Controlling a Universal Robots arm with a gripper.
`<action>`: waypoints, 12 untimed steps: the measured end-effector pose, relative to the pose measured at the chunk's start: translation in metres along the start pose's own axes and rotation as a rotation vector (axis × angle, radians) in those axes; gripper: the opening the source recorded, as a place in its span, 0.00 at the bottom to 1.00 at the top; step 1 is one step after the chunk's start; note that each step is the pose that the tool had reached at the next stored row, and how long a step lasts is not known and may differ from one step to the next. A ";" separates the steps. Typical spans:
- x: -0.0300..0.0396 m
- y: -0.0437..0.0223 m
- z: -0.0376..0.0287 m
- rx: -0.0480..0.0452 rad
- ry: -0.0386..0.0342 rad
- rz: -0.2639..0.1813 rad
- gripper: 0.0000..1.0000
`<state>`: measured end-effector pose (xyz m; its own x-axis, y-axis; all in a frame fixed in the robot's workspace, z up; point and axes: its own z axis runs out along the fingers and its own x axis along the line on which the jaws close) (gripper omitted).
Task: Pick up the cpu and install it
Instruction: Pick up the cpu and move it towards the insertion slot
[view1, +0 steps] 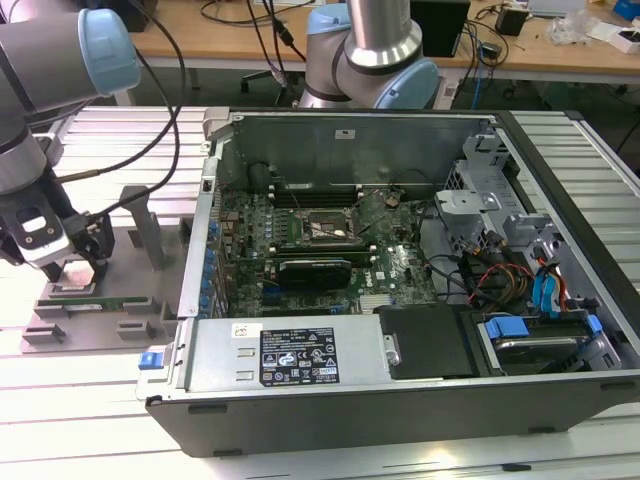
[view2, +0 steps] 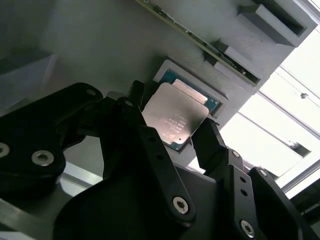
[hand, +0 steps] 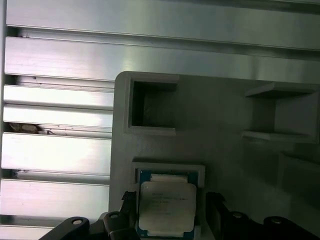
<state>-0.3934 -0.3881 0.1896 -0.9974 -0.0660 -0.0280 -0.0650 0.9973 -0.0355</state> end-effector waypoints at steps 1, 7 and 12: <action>0.0000 0.0000 0.0001 0.0001 0.0001 0.000 0.66; 0.0003 0.0001 0.0004 -0.0001 -0.0002 0.000 0.66; 0.0054 0.0003 0.0004 0.0013 0.0001 0.002 0.66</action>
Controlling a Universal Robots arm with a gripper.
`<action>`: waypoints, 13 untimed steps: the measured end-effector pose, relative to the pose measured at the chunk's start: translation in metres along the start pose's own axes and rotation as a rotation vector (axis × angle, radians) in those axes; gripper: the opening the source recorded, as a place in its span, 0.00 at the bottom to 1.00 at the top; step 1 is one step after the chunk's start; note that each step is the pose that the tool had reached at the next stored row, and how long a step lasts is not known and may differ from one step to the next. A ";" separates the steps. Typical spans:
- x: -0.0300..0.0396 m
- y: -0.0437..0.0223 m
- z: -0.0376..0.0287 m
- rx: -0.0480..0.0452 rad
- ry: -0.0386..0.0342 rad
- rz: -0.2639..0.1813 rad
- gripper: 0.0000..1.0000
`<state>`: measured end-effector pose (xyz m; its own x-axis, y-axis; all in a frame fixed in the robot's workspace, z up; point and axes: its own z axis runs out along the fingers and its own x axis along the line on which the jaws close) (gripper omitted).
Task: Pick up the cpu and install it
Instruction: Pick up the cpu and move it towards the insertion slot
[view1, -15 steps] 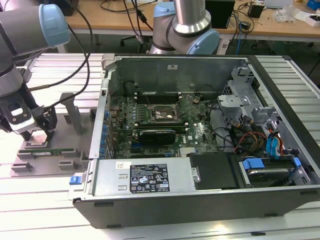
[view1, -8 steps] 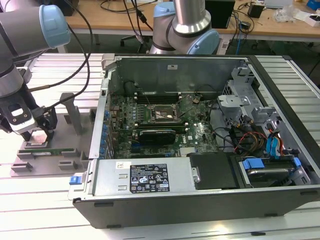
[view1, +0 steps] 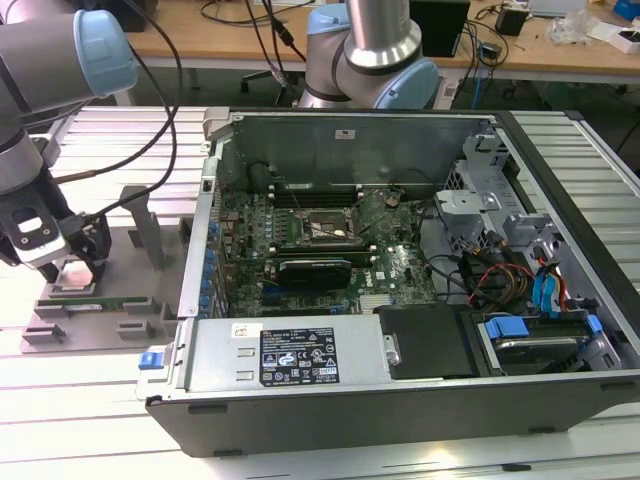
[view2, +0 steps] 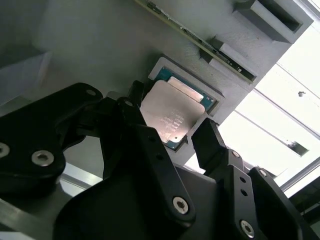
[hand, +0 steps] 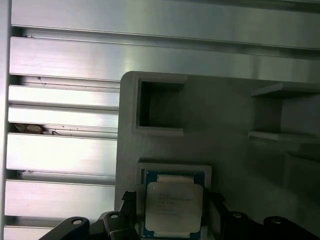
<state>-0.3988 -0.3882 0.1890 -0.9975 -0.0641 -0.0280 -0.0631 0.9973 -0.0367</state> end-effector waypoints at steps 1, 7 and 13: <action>0.0000 0.0000 0.0001 0.0001 0.0000 0.000 0.66; 0.0000 -0.0007 0.0021 0.0015 0.0006 0.011 0.66; -0.0001 -0.0007 0.0022 0.0014 0.0004 0.012 0.58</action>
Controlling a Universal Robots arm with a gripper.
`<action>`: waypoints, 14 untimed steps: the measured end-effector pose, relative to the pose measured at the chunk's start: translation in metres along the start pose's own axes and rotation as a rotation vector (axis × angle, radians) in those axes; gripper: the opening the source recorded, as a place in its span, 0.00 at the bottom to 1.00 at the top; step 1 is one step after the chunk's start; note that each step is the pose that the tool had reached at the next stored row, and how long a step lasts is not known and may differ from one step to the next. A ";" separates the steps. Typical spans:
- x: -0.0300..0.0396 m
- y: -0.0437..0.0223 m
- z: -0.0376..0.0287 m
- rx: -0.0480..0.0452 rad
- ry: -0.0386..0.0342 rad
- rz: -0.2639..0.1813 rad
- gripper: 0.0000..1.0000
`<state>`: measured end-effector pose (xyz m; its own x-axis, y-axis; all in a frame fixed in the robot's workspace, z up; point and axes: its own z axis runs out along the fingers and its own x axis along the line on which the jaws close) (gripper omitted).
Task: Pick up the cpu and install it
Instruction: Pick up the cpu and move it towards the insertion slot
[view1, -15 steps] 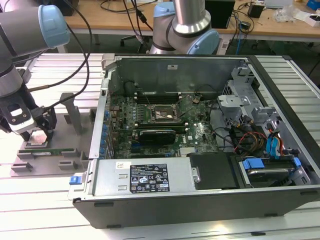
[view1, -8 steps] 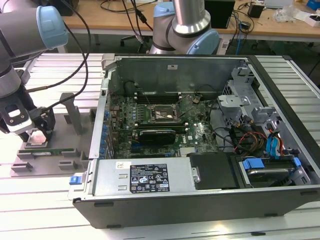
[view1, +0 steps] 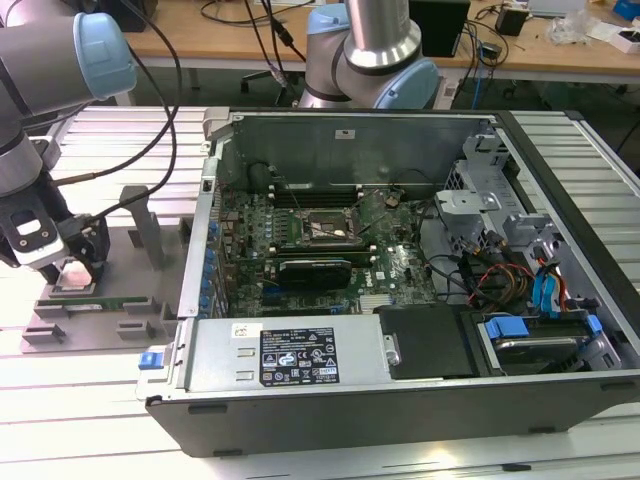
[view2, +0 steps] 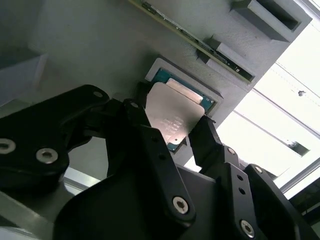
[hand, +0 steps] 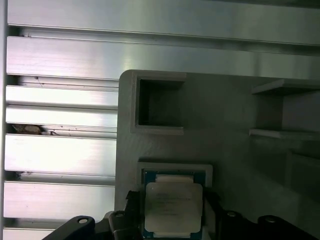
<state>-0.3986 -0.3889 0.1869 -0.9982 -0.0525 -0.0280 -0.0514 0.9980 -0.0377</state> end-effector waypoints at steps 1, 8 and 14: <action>0.0000 0.0000 0.0000 0.0001 0.0000 0.000 0.58; 0.0000 0.0000 0.0000 0.0000 0.0001 0.000 0.55; 0.0000 0.0000 0.0000 0.0000 0.0001 0.000 0.55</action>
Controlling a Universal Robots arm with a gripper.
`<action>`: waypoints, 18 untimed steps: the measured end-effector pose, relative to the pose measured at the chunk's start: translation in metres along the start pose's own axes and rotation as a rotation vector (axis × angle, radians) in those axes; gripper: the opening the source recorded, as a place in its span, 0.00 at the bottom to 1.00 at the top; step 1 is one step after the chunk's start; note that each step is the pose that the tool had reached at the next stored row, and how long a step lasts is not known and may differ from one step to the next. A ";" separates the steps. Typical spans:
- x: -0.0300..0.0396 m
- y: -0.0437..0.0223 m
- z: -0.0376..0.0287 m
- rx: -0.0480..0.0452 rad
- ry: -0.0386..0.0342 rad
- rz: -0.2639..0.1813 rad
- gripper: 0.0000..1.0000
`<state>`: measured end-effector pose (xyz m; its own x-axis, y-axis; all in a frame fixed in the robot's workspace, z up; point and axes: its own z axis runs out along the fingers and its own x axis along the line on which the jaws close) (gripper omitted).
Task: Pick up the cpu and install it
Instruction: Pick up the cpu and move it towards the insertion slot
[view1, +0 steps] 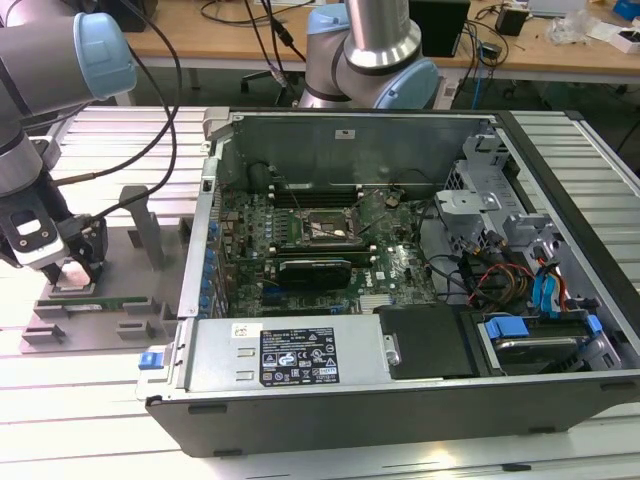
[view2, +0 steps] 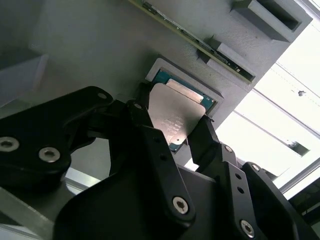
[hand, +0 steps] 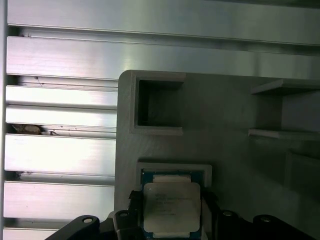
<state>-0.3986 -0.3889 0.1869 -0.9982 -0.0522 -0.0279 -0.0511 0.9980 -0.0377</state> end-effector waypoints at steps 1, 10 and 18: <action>0.0000 0.0000 0.0000 0.0000 0.0000 0.000 0.55; -0.0005 -0.0006 -0.0166 0.0006 0.0000 0.000 0.55; -0.0011 -0.0013 -0.0376 0.0011 0.0000 0.000 0.55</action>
<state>-0.3986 -0.3888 0.2246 -0.9982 -0.0523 -0.0279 -0.0512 0.9979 -0.0388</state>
